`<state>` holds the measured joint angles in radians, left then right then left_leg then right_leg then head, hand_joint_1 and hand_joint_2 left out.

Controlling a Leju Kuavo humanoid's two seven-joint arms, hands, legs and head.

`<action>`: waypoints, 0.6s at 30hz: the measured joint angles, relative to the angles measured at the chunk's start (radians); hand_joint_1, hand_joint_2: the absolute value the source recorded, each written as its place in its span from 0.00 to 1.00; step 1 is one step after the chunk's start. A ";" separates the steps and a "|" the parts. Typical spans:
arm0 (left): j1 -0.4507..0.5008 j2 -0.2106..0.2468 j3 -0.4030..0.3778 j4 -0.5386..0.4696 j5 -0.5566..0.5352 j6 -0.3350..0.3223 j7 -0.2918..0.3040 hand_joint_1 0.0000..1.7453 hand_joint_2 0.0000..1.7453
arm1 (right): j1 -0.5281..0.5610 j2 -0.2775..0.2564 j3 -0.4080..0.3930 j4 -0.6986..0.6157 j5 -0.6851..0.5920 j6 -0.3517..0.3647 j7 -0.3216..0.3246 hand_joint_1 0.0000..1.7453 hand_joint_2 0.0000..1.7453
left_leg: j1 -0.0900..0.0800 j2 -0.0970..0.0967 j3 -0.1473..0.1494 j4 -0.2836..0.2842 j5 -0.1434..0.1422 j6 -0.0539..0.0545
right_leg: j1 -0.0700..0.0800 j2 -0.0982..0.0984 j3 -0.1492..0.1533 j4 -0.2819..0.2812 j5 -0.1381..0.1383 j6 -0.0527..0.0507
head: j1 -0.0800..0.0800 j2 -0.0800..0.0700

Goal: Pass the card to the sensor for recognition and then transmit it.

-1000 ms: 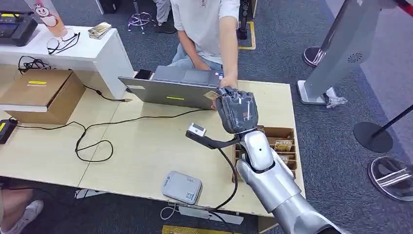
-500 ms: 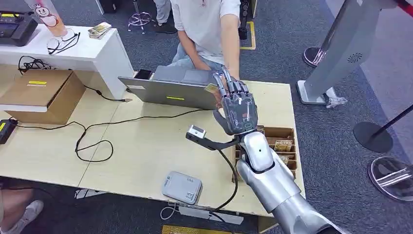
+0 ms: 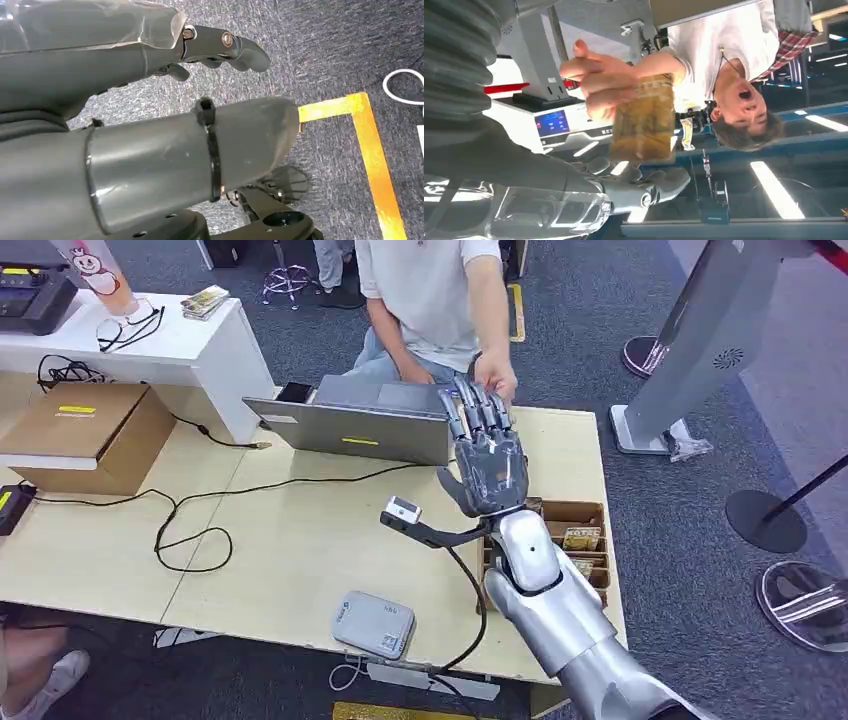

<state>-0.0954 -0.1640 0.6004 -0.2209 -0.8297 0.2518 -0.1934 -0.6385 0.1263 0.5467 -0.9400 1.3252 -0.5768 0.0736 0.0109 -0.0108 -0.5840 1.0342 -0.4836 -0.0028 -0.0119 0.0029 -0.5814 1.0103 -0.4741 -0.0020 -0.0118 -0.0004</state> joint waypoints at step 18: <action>-0.001 0.000 -0.002 0.000 0.023 0.001 -0.009 0.00 0.00 | 0.005 0.003 -0.006 -0.006 -0.051 -0.043 -0.061 0.00 1.00 | 0.000 0.000 0.000 0.000 0.000 0.000 | 0.000 0.000 0.000 0.000 0.000 0.000 | 0.000 0.000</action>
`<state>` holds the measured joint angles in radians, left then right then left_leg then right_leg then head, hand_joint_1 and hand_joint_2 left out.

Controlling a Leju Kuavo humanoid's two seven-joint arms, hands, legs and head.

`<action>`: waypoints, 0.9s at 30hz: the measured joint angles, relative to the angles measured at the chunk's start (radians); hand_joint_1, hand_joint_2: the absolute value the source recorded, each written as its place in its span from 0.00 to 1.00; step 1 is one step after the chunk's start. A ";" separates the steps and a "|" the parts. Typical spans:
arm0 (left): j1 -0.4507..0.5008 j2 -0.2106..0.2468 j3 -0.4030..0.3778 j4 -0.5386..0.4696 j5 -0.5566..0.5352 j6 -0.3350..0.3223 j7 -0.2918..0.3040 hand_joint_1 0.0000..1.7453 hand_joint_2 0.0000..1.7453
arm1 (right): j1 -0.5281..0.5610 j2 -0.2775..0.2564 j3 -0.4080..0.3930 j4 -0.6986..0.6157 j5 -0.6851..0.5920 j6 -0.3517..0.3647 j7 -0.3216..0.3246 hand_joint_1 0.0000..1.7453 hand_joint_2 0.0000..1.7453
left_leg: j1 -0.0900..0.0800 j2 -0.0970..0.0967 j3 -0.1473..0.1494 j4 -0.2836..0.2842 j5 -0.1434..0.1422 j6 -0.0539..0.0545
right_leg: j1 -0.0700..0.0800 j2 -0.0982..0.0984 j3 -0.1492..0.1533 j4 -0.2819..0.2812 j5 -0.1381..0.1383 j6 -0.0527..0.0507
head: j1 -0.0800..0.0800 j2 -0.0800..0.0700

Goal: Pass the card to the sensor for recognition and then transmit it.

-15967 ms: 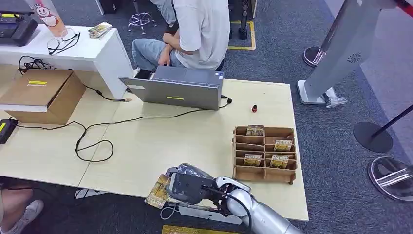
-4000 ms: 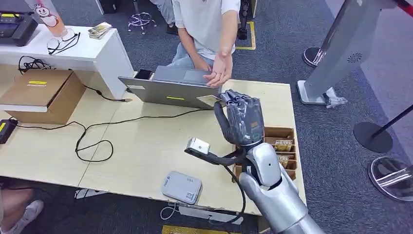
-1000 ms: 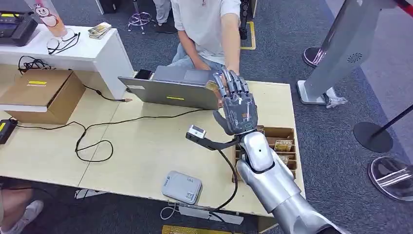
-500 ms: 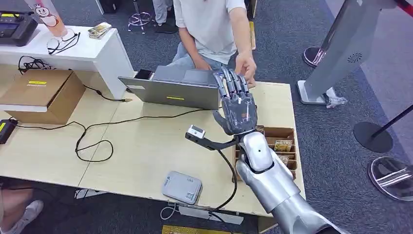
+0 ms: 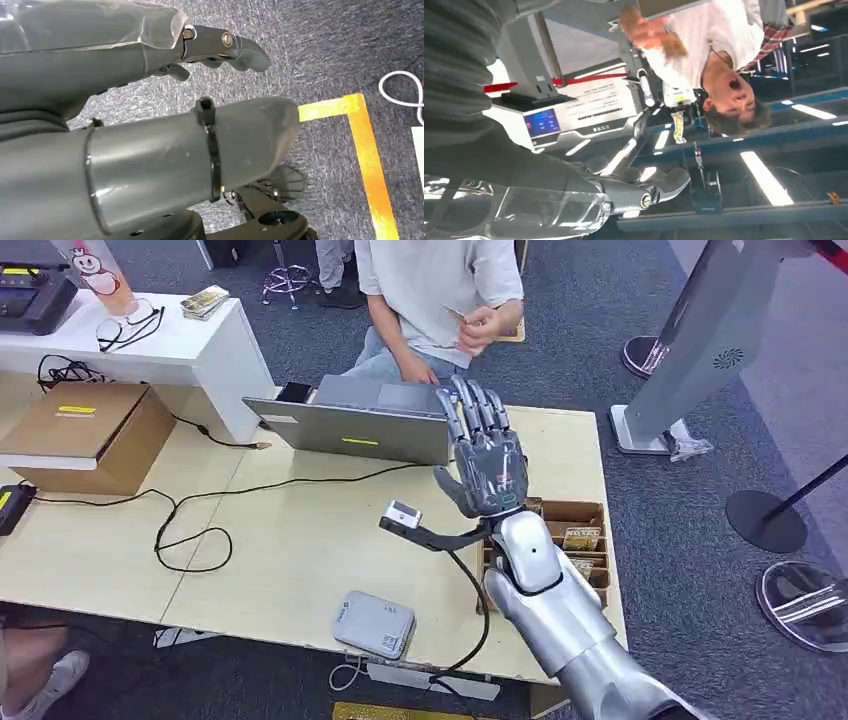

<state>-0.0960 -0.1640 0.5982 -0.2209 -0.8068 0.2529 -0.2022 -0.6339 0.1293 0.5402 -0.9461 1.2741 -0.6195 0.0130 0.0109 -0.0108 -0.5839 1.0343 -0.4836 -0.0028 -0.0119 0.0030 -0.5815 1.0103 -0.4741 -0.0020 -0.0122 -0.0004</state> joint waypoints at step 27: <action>0.033 0.000 0.000 0.000 0.055 0.032 -0.041 0.00 0.00 | 0.255 -0.104 0.001 -0.358 -0.069 0.006 -0.051 0.00 1.00 | 0.000 0.000 0.000 0.000 -0.001 0.000 | 0.000 0.000 0.000 -0.001 0.000 0.000 | 0.000 0.000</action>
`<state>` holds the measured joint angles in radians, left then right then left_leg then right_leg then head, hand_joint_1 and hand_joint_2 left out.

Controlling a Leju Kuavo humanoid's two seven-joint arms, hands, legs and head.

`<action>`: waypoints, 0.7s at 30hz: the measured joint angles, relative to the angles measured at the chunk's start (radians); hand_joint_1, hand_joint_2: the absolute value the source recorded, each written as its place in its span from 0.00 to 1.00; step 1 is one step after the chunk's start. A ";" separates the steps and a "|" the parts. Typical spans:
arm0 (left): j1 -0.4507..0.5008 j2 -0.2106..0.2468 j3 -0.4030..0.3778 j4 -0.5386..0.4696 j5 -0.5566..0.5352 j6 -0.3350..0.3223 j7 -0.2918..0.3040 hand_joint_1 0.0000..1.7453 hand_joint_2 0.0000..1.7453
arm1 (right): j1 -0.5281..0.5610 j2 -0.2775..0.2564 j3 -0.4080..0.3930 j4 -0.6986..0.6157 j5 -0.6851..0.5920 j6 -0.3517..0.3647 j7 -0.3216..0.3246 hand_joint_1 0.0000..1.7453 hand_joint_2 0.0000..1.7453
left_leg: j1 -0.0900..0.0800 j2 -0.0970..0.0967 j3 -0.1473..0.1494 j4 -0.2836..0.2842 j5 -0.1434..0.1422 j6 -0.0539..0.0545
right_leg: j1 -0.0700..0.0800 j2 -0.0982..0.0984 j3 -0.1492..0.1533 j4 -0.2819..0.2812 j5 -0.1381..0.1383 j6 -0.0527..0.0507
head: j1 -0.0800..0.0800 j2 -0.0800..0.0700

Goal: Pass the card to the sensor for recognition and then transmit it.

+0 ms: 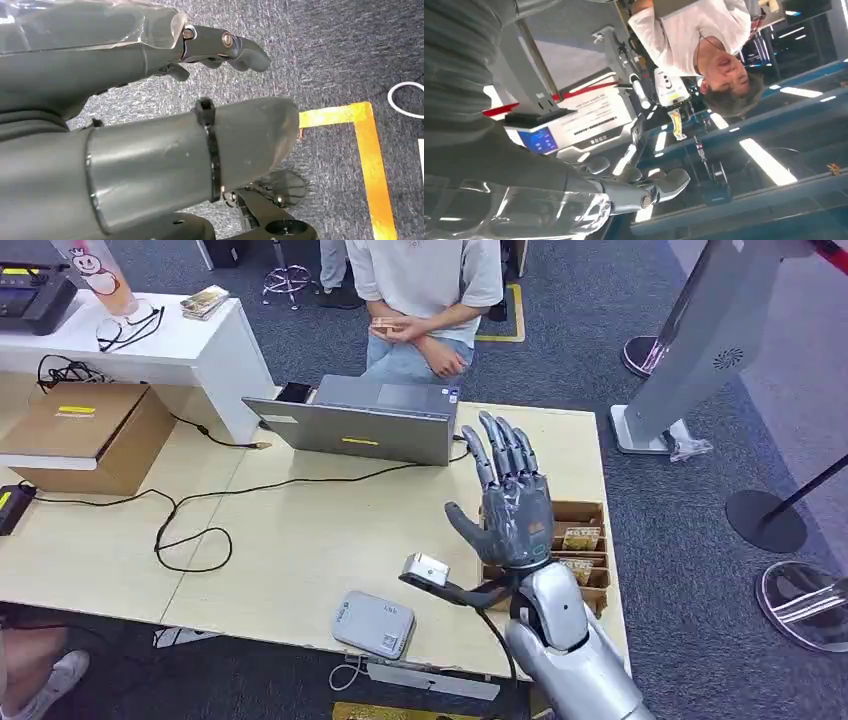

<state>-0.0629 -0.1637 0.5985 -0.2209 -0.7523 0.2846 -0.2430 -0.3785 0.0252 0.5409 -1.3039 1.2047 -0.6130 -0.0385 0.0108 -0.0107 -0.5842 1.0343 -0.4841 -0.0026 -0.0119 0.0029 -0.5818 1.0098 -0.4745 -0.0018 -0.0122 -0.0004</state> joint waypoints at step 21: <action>0.006 -0.006 0.000 0.000 0.002 0.005 -0.007 0.00 0.00 | 0.178 -0.028 -0.053 -0.117 0.072 0.041 0.000 0.00 1.00 | 0.000 0.000 0.000 0.000 0.000 0.000 | 0.000 0.000 0.000 0.000 0.000 0.000 | 0.000 0.000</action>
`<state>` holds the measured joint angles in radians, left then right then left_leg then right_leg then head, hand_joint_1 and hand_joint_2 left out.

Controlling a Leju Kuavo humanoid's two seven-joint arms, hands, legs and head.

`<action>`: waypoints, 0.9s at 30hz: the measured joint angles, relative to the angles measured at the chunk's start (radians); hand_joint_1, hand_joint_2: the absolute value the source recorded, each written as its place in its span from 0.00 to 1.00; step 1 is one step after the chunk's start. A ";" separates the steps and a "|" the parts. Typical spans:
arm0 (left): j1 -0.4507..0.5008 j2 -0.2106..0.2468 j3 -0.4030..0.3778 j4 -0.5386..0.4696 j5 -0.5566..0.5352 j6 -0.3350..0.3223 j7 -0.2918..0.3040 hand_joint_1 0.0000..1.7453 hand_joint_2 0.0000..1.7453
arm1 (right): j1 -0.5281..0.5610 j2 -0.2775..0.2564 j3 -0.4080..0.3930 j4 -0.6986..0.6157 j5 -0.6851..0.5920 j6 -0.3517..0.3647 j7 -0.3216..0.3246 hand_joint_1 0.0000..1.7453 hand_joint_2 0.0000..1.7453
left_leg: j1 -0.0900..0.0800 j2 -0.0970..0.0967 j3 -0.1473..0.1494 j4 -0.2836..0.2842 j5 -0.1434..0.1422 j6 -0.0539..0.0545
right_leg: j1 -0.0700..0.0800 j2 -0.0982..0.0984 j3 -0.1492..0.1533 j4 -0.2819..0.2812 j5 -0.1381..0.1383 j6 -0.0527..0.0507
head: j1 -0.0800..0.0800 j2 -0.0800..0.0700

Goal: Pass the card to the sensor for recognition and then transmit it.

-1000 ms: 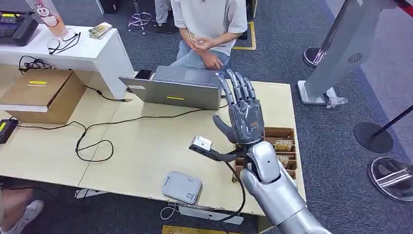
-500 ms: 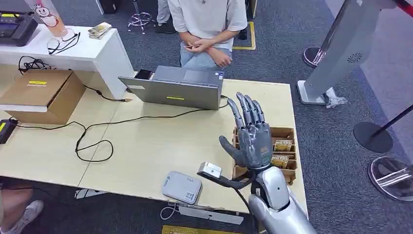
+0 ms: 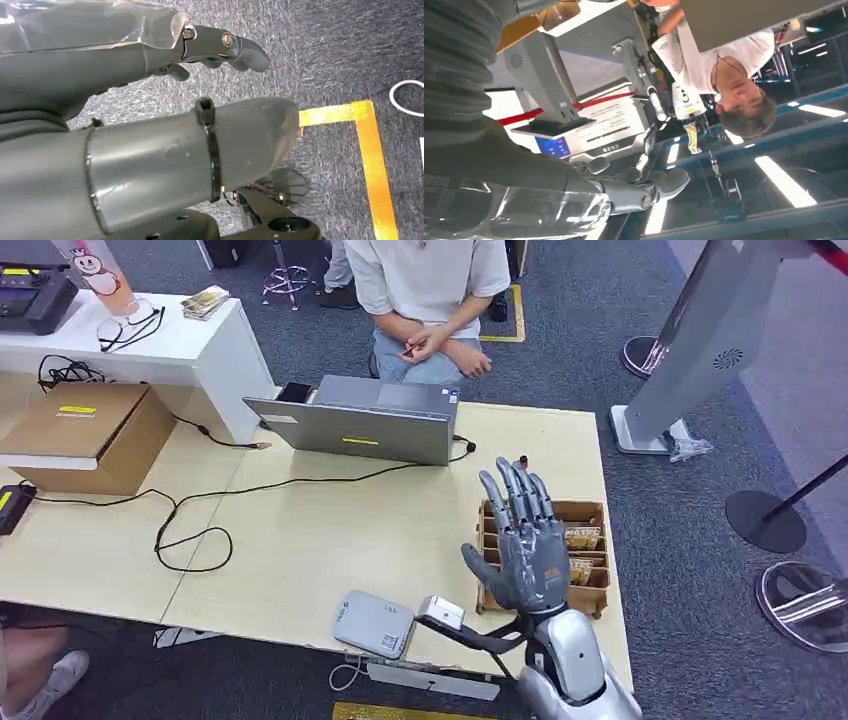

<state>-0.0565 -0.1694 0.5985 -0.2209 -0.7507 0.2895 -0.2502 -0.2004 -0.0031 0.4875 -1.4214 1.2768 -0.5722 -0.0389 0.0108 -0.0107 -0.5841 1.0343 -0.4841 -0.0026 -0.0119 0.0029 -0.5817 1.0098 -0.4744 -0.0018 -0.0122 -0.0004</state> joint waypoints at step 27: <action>0.001 0.001 0.003 0.000 0.009 -0.014 -0.003 0.00 0.00 | 0.002 -0.068 -0.015 -0.146 0.054 0.497 0.095 0.00 1.00 | 0.000 0.000 0.000 0.000 0.000 0.000 | 0.000 0.000 0.000 0.000 0.000 0.000 | 0.000 0.000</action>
<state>-0.0557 -0.1686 0.6012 -0.2209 -0.7416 0.2754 -0.2529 -0.1981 -0.0713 0.4723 -1.5675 1.3310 -0.0749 0.0557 0.0107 -0.0108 -0.5843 1.0343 -0.4841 -0.0025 -0.0120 0.0028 -0.5816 1.0098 -0.4744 -0.0018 -0.0122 -0.0004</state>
